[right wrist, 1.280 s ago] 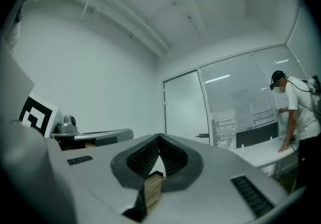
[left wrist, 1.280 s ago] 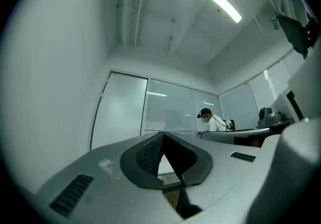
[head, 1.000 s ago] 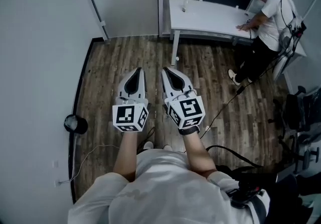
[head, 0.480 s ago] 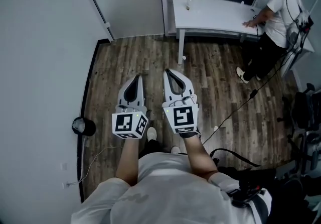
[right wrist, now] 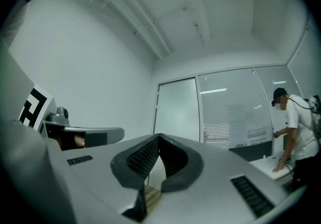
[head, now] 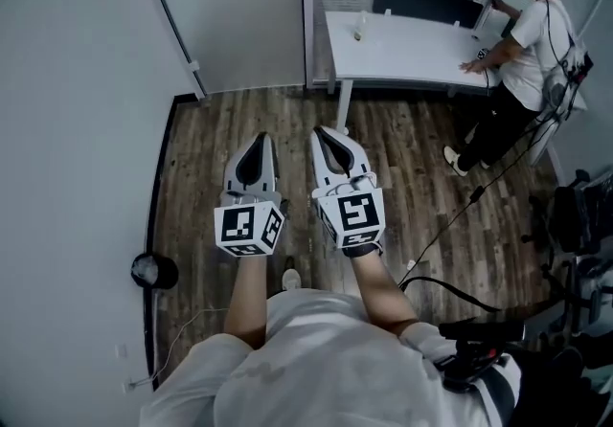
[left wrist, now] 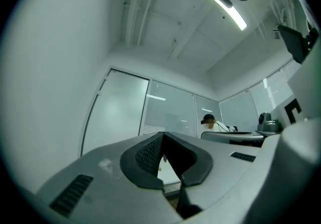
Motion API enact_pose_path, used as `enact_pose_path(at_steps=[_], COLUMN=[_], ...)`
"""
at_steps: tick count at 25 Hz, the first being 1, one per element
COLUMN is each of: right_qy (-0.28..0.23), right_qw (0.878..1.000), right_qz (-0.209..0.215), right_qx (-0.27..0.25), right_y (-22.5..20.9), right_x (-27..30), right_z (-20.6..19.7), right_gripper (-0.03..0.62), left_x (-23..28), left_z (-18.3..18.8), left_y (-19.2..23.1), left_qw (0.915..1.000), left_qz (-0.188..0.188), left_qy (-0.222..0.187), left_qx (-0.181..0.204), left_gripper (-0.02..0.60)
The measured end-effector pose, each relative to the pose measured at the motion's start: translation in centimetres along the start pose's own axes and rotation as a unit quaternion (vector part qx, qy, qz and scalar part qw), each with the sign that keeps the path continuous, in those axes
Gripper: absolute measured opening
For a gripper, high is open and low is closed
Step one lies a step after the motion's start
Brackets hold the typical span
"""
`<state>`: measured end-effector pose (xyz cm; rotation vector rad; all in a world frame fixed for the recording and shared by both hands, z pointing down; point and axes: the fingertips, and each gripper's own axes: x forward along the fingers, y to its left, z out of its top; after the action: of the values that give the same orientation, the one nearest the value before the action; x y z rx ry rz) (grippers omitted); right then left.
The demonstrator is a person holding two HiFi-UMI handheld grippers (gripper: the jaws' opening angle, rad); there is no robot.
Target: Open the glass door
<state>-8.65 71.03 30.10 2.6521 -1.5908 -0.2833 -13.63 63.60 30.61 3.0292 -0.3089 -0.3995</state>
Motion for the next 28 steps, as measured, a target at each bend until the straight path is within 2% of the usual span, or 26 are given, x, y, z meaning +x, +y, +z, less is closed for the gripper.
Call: enact_pose_path(at_steps=[6,11,14,17,23,28], right_qy=[0.002,0.023,0.044,0.034,0.001,0.011], right_qw=[1.000,0.999,0.998,0.999,0.999,0.997], right_qz=[0.017,0.023,0.016,0.010,0.027,0.041], right_qx=[0.016,0.026,0.028,0.036,0.047,0.067], right_y=[2.7,2.3,-0.2,-3.9,-10.5,-14.1], right_x=[7.7,11.9,13.6,17.3,24.6,28.0], right_z=[-1.0,-3.4,-5.8,-6.9,-5.6,-7.7], right_gripper=[0.002,0.002,0.002,0.002,0.002,0.002], left_x=[3.2,7.2,11.2,16.0,25.6,28.5], left_z=[0.0,-1.6,-3.5,-5.5,-6.7,-8.9], left_y=[7.5,11.0,11.7,11.9,13.2,14.4], left_qw=[0.9999,0.9999,0.9996,0.9997,0.9995,0.9987], left_qz=[0.009,0.008,0.008,0.004,0.018,0.037], left_qy=[-0.005,0.005,0.008,0.007,0.008,0.029], left_qx=[-0.005,-0.005,-0.026,-0.024,-0.025,-0.019], left_gripper=[0.002,0.002,0.002,0.002,0.002,0.002])
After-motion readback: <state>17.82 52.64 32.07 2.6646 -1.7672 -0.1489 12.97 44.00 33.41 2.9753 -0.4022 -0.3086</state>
